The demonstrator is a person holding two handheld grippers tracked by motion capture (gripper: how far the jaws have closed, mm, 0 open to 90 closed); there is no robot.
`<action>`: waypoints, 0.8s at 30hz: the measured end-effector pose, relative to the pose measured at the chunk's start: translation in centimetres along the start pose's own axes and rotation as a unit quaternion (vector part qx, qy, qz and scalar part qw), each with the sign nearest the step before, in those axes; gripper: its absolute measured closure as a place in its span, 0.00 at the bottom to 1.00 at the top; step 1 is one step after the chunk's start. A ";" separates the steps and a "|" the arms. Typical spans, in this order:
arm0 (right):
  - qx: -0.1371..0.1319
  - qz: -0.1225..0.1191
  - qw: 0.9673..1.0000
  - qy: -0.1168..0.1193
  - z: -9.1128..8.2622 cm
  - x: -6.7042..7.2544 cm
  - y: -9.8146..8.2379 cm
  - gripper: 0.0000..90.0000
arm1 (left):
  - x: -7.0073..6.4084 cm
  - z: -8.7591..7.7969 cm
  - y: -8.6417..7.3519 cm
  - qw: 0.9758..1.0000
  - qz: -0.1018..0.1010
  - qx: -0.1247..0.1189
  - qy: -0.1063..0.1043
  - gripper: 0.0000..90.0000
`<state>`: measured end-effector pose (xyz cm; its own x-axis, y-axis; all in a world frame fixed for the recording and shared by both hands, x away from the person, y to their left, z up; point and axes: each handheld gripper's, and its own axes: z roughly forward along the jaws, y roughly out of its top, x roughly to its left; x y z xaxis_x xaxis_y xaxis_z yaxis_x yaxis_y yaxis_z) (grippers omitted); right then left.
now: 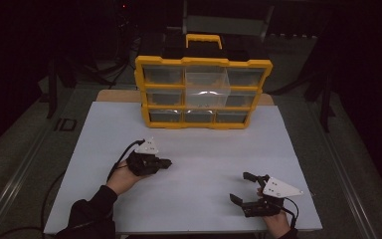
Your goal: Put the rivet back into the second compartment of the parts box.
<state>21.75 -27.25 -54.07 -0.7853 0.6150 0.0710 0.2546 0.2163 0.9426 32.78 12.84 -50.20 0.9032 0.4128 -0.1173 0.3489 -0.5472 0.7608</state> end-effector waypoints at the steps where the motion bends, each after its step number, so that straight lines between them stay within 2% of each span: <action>1: 0.000 0.000 1.000 0.000 0.0 0.0 0.0 0.12 | 0.1 -0.5 0.4 1.000 0.004 -0.002 0.002 0.95; 10: 0.000 0.000 1.000 0.000 0.0 0.0 0.0 0.12 | 0.8 -4.6 3.8 0.999 0.016 -0.040 0.003 0.95; 17: 0.000 0.000 1.000 0.000 0.0 0.0 0.0 0.12 | 1.3 -8.1 7.4 0.997 0.032 -0.065 0.019 0.95; 24: 0.000 -0.001 1.000 0.000 0.0 0.0 0.1 0.12 | 1.5 -10.6 10.8 0.995 0.045 -0.079 0.029 0.95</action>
<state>21.73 -27.23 -54.01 -0.7860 0.6145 0.0683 0.2524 0.2181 0.9427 35.29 15.25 -35.41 0.9113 0.4116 -0.0108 0.2198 -0.4640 0.8582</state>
